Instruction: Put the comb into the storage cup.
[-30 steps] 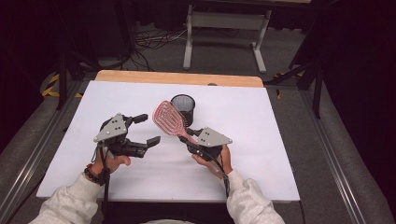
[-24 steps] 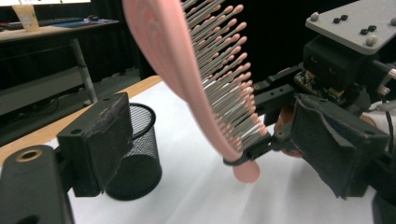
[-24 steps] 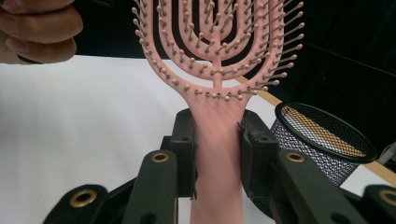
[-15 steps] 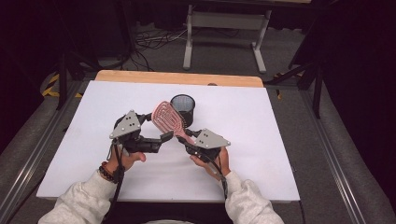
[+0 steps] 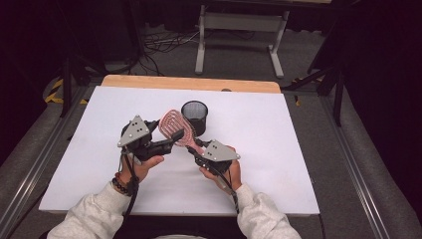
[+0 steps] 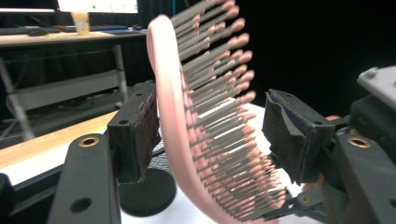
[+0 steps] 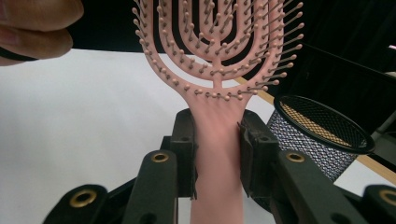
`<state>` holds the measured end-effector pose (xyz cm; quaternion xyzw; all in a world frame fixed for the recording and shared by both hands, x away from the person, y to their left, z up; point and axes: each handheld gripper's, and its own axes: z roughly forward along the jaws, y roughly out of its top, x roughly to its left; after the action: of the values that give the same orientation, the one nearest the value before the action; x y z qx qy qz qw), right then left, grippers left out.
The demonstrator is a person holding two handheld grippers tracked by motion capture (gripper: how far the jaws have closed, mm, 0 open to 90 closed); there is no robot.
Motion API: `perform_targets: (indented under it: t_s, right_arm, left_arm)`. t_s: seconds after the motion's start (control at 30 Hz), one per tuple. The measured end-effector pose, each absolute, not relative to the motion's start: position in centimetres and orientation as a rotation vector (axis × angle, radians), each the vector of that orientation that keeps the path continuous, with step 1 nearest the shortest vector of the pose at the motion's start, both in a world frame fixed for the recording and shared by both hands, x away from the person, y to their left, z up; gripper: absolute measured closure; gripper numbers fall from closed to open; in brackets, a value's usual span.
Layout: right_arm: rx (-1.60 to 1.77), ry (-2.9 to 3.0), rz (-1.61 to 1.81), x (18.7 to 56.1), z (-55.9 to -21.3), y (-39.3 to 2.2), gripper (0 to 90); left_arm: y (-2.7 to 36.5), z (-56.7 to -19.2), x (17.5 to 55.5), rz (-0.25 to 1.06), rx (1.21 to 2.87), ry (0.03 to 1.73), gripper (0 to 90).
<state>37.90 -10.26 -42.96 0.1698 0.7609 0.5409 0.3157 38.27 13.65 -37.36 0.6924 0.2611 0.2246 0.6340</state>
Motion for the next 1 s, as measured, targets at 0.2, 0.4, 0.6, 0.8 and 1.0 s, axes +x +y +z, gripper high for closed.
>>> perform_targets:
  t_s: [0.2, 0.4, 0.6, 0.8, 1.0]
  right_arm:
    - [0.454, 1.992, 1.413, 37.88, -43.02, -10.17, 70.7]
    - [0.466, 1.983, 1.402, 37.86, -43.12, -10.05, 70.7]
    - [0.481, 2.000, 1.367, 37.87, -43.25, -9.67, 70.5]
    - [0.477, 2.002, 1.360, 37.86, -43.28, -9.61, 70.5]
    - [0.475, 2.015, 1.366, 37.88, -43.36, -9.45, 70.4]
  left_arm:
    - [13.41, -37.61, 38.42, 0.462, 1.599, 0.611, 47.1]
    - [13.58, -37.57, 38.50, 0.456, 1.599, 0.599, 54.7]
    - [13.72, -37.61, 38.52, 0.429, 1.601, 0.587, 59.5]
    - [13.70, -37.52, 38.28, 0.408, 1.606, 0.558, 61.3]
    - [13.83, -37.30, 38.13, 0.411, 1.628, 0.523, 62.5]
